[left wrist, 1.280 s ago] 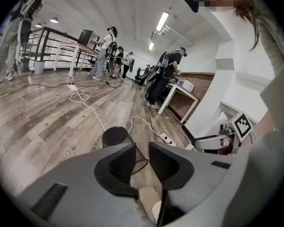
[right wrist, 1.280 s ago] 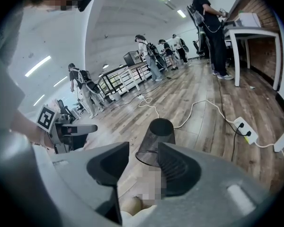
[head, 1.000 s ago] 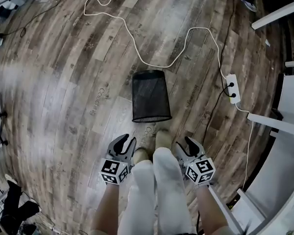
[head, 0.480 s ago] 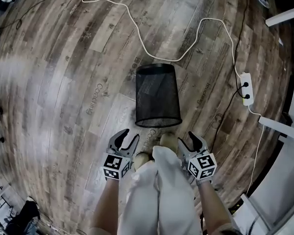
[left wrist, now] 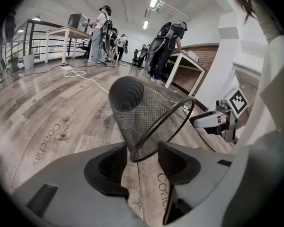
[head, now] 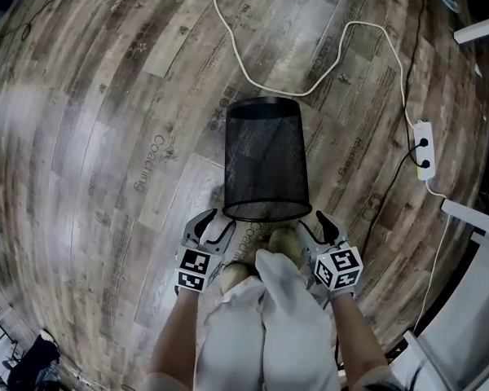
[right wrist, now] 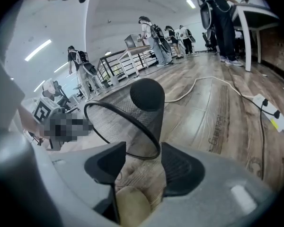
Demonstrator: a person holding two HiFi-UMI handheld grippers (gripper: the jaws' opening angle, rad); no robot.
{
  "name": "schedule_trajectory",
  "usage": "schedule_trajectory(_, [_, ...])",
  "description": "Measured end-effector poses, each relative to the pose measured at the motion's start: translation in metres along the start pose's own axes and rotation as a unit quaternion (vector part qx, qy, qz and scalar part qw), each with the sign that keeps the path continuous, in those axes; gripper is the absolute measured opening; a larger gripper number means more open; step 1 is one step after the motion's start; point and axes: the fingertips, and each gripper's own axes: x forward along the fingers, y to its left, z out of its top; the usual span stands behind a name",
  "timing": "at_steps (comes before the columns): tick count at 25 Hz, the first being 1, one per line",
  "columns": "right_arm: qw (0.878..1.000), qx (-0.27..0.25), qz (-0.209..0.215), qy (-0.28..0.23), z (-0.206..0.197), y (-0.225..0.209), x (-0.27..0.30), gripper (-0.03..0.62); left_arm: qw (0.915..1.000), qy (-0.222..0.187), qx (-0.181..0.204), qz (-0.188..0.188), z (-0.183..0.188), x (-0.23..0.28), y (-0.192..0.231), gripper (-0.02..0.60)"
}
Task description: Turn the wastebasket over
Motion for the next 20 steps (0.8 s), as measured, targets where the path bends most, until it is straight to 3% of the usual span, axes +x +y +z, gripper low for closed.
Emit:
schedule_trajectory(10, [0.999,-0.014,0.006,-0.037,0.000,-0.010,0.042,0.208,0.9996,-0.020,-0.018,-0.004,-0.013,0.031,0.016,0.202])
schedule_trajectory(13, [0.998,-0.025,0.001,-0.052,0.007,-0.011,0.048,0.181,0.9993,-0.033,-0.015,0.003,-0.008,0.035,0.021,0.201])
schedule_trajectory(16, [0.998,-0.030,-0.013,-0.059,0.010,-0.014,0.047,0.085,0.9987,-0.048,-0.015,0.004,0.000,0.034,0.023,0.201])
schedule_trajectory(20, [0.997,-0.060,-0.013,-0.047,0.016,-0.006,0.043,0.081,0.9980,-0.056,-0.028,-0.003,0.015,0.027,0.017,0.201])
